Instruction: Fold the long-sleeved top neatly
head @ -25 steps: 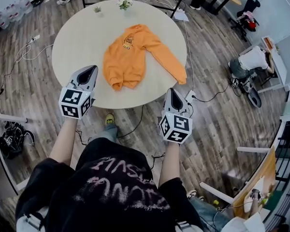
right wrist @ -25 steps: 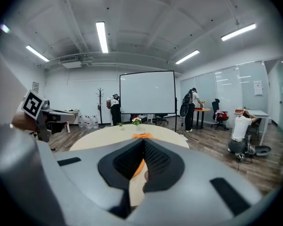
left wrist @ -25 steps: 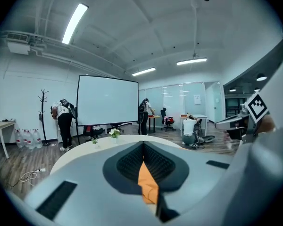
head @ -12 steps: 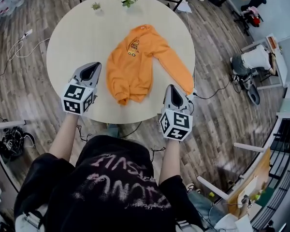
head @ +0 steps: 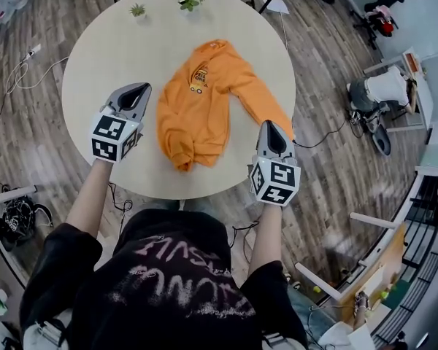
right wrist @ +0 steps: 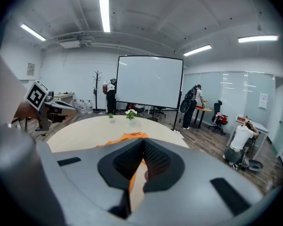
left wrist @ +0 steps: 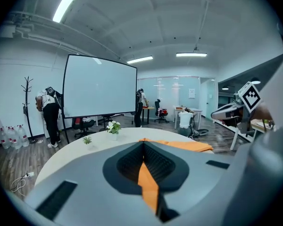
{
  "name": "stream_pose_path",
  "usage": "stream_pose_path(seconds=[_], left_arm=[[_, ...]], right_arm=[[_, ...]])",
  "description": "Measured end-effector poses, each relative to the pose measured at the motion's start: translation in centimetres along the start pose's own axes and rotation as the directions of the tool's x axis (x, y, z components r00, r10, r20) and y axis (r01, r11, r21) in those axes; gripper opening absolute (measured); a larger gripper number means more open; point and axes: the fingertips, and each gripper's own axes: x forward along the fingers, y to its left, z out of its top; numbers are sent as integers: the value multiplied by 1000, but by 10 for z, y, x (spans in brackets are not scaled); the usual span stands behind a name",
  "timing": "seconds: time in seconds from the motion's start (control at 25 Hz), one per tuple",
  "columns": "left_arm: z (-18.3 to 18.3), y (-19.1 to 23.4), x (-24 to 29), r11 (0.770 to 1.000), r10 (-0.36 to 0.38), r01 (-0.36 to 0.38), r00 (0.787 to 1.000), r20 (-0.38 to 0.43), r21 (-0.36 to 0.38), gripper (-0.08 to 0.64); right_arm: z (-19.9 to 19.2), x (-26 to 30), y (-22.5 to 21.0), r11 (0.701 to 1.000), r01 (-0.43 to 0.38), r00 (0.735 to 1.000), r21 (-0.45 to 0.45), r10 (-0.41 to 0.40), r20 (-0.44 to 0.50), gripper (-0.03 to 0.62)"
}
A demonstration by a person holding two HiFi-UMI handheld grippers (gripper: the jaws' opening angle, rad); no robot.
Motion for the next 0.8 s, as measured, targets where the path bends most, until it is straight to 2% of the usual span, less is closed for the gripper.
stream_pose_path(seconds=[0.2,0.36,0.52,0.8], left_arm=[[5,6,32,999,-8,9,1000,-30,35,11],[6,10,62,999,7,-4,997,-71,43,11],[1,12,94,999,7,-1,993,-116,51,11],[-16,10,148,996,-33,48,980,-197,76,20]], right_arm=[[9,43,-16,998,-42,999,-43,41,-14,8],[14,81,-21,991,-112,994,-67,111,-24,16],[6,124,-24,974,-192,980,-124,184,-71,28],[-9,189,-30,937,-294,953,-190,271,-138,72]])
